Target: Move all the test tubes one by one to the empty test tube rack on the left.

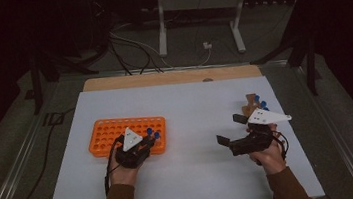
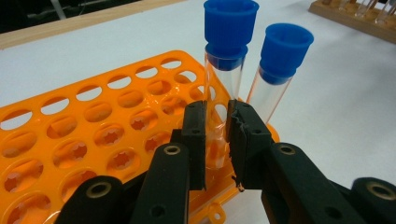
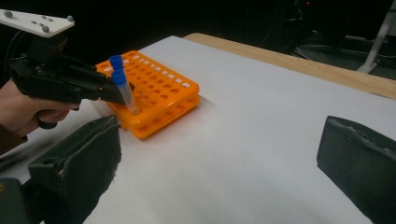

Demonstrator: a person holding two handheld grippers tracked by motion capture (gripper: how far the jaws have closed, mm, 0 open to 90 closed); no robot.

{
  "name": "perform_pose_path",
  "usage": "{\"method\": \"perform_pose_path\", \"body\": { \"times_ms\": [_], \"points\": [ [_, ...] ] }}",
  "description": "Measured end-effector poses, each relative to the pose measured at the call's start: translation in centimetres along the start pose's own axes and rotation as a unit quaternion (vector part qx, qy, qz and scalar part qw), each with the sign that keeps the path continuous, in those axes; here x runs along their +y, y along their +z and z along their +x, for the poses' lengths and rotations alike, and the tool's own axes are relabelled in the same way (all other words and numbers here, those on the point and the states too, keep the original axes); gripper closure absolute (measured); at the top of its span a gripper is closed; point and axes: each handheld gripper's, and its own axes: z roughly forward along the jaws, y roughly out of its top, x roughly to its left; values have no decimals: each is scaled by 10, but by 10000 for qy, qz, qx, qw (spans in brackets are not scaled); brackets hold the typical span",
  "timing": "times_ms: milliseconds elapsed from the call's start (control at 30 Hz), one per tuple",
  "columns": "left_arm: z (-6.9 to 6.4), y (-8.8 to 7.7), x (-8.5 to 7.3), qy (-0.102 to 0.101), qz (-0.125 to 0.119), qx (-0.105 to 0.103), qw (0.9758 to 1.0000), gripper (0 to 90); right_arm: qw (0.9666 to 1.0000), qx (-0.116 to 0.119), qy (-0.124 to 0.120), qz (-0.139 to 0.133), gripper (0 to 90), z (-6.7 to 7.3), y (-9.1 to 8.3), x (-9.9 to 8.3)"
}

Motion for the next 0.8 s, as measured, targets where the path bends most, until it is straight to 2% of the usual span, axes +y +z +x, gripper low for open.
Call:
{"method": "perform_pose_path", "body": {
  "times_ms": [67,633,733,800],
  "points": [
    [-1,2,-1,46,94,32,9999,781,10000,10,-9,10,0,0,1,0],
    [1,0,-3,-31,132,-64,9999,778,10000,23,-2,16,0,0,0,-1],
    [1,0,-3,-102,122,-98,9998,774,10000,19,-1,14,0,0,1,-1],
    [2,0,-3,-182,109,-192,9996,758,10000,14,2,8,0,0,0,-1]
  ]
}}
